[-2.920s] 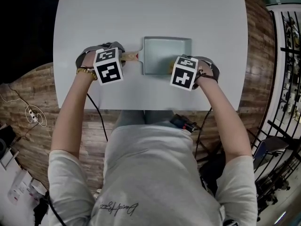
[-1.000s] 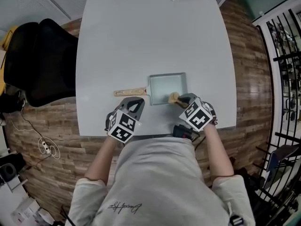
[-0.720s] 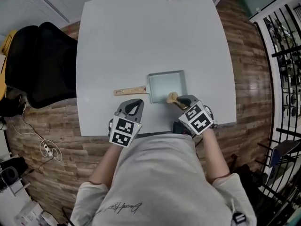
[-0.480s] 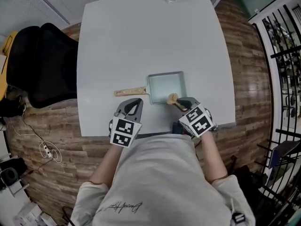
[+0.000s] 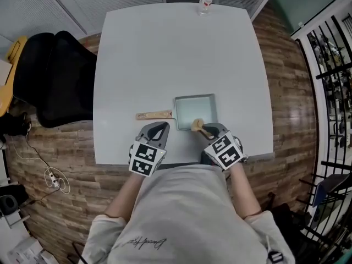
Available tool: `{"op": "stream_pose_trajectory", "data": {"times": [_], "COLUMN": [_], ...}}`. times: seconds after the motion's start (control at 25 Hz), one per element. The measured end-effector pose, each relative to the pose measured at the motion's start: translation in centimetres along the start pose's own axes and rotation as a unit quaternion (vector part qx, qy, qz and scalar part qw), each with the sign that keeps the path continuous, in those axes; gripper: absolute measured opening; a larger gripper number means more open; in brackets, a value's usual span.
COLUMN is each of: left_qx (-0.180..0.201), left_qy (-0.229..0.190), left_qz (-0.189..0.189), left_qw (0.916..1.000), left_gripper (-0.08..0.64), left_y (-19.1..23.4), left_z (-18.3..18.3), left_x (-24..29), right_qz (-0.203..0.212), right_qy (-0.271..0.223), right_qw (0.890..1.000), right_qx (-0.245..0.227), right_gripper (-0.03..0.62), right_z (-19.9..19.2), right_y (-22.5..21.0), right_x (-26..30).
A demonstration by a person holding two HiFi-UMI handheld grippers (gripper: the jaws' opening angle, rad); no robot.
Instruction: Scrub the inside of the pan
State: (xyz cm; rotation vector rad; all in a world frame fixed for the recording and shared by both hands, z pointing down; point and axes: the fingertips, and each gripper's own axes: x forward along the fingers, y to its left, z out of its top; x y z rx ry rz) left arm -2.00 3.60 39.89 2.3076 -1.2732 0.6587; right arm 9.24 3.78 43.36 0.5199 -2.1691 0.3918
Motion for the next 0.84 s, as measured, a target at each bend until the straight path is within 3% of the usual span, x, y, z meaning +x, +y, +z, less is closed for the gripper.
{"op": "stream_pose_trajectory", "data": {"times": [0.84], "left_qx": [0.026], "left_qy": [-0.011], "left_qz": [0.014], "left_qw": [0.9995], "left_gripper": [0.011], "left_y": [-0.9], "left_z": [0.8], "left_x": [0.1], "right_qz": [0.019], "right_qy": [-0.001], "right_qw": [1.0], "right_qx": [-0.009], "right_gripper": [0.069], "right_z": [0.1], "right_y": [1.2], "right_x": [-0.5]}}
